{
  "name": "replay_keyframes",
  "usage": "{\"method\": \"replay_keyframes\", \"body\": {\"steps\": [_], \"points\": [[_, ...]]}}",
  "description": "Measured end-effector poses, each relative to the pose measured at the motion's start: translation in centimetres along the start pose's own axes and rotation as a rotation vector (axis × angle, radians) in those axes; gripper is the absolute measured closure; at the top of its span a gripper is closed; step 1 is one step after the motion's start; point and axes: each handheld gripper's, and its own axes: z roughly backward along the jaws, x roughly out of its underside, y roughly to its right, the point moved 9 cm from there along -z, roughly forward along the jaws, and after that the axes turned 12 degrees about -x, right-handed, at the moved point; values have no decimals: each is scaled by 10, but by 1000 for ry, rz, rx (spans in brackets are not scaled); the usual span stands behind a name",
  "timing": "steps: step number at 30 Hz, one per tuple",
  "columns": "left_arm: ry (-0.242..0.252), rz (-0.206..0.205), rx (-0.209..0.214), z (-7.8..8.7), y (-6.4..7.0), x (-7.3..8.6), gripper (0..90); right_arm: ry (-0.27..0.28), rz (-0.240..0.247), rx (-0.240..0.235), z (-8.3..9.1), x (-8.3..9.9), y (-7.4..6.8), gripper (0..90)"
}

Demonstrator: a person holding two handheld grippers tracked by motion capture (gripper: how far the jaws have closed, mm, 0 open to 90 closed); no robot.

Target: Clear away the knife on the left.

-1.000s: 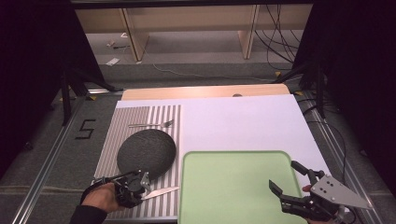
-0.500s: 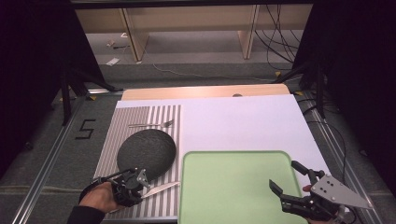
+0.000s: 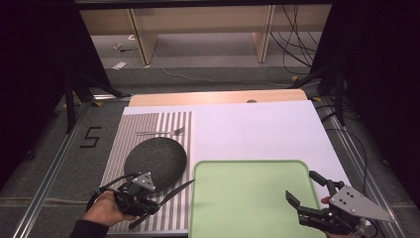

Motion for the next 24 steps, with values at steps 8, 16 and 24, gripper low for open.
{"method": "replay_keyframes", "body": {"steps": [8,16,24], "points": [[88,119,45,4,9,-22,799,-2,-3,-1,0,1,0,143],[142,137,79,7,28,-44,799,-5,-2,-3,-1,1,0,143],[162,133,99,7,46,-62,799,-6,-4,-1,0,1,0,143]]}}
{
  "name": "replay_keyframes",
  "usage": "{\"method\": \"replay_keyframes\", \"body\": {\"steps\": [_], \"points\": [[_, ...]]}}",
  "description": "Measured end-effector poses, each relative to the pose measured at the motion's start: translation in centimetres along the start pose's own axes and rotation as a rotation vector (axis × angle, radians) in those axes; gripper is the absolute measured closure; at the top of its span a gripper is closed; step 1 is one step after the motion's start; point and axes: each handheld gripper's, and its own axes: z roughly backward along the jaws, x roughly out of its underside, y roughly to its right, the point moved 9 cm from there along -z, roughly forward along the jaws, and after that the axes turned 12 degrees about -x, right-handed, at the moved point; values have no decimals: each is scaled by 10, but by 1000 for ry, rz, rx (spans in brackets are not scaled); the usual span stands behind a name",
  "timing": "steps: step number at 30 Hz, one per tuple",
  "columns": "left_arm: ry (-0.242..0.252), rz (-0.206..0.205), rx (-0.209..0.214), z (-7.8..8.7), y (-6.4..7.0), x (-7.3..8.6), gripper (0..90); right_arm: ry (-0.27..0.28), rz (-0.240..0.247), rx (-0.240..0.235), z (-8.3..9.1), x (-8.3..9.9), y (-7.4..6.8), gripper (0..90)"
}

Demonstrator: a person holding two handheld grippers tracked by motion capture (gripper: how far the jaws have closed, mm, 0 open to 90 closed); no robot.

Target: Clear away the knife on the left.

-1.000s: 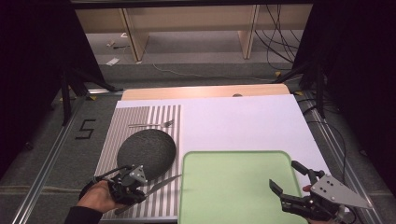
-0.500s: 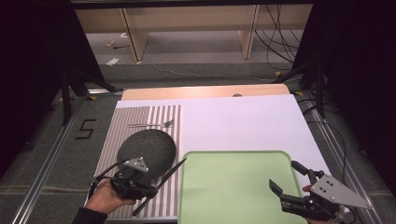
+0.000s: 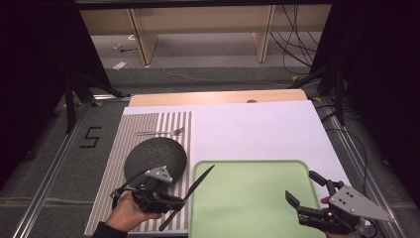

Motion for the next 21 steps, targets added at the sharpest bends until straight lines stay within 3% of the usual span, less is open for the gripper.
{"method": "replay_keyframes", "body": {"steps": [9,19,21], "points": [[-39,-24,1,-11,10,-14,799,1,2,0,0,0,0,143],[-83,-76,28,-28,26,-41,799,9,-1,1,1,-1,0,143],[-85,-70,36,-31,29,-45,799,9,-2,0,0,-1,0,143]]}}
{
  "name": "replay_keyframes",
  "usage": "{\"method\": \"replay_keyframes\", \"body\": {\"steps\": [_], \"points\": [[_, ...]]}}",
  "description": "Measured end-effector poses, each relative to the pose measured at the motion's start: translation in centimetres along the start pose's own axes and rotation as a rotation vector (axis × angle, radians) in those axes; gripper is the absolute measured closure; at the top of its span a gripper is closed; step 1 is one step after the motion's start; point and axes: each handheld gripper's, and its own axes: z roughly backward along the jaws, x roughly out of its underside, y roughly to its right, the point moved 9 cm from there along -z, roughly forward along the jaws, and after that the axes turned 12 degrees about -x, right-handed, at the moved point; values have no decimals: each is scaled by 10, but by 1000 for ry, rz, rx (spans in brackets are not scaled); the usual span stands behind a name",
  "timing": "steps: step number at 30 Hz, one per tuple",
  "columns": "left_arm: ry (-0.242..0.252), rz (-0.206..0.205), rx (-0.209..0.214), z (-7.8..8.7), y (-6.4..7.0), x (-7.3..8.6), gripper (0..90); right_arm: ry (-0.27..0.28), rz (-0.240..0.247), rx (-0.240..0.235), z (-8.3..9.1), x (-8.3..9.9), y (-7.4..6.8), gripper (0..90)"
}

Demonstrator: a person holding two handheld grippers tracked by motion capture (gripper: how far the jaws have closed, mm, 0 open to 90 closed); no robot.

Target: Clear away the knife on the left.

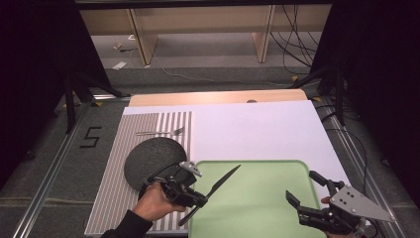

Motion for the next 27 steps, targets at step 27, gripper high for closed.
{"method": "replay_keyframes", "body": {"steps": [27], "points": [[-207,-98,-34,-55,10,-19,802,-1,5,-4,0,0,-1,143]]}}
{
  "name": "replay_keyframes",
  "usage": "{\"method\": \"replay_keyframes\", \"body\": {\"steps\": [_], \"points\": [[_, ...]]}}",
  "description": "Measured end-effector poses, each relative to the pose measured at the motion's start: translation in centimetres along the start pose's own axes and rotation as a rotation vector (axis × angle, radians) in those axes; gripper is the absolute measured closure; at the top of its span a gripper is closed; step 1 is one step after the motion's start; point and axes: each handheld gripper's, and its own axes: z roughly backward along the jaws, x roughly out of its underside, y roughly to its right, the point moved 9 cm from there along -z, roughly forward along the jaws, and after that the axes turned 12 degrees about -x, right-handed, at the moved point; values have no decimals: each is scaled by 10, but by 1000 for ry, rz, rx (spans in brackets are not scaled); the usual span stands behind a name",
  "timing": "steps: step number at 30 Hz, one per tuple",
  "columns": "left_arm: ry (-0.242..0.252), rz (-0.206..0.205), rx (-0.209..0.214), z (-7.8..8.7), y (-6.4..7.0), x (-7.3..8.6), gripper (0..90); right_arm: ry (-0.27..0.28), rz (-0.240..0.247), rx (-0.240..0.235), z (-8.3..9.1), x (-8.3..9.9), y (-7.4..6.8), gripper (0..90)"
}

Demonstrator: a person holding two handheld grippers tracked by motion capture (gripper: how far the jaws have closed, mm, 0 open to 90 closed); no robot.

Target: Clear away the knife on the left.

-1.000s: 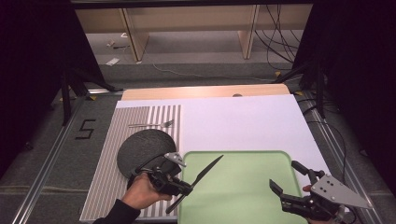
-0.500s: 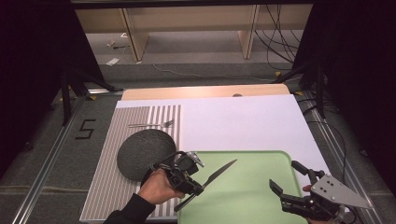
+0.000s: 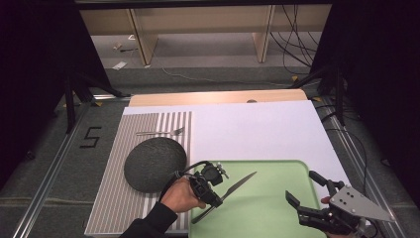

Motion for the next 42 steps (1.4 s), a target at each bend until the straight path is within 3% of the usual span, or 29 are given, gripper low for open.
{"method": "replay_keyframes", "body": {"steps": [4,14,16,23,26,32,36,39,40,42], "points": [[-22,-20,-5,-4,0,0,803,2,-1,-1,0,0,0,143],[-76,-2,-1,-17,2,-5,801,0,1,-1,0,0,0,143],[-104,-20,0,-21,2,-5,802,-1,1,-1,0,0,0,143],[-145,-24,0,-30,4,-5,801,5,0,-2,0,0,0,143],[-154,-40,-20,-34,5,-3,798,5,0,-1,0,0,0,143],[-181,-54,4,-36,11,0,762,3,1,-1,0,0,0,143],[-139,-47,23,-26,11,-3,708,4,1,-1,0,0,0,143],[-56,-28,5,-16,8,-11,589,3,1,-2,0,0,0,143],[-43,-17,8,-15,9,-12,591,1,1,-2,0,0,0,143],[-13,-38,15,-13,11,-14,602,-1,2,-2,0,0,0,143]]}}
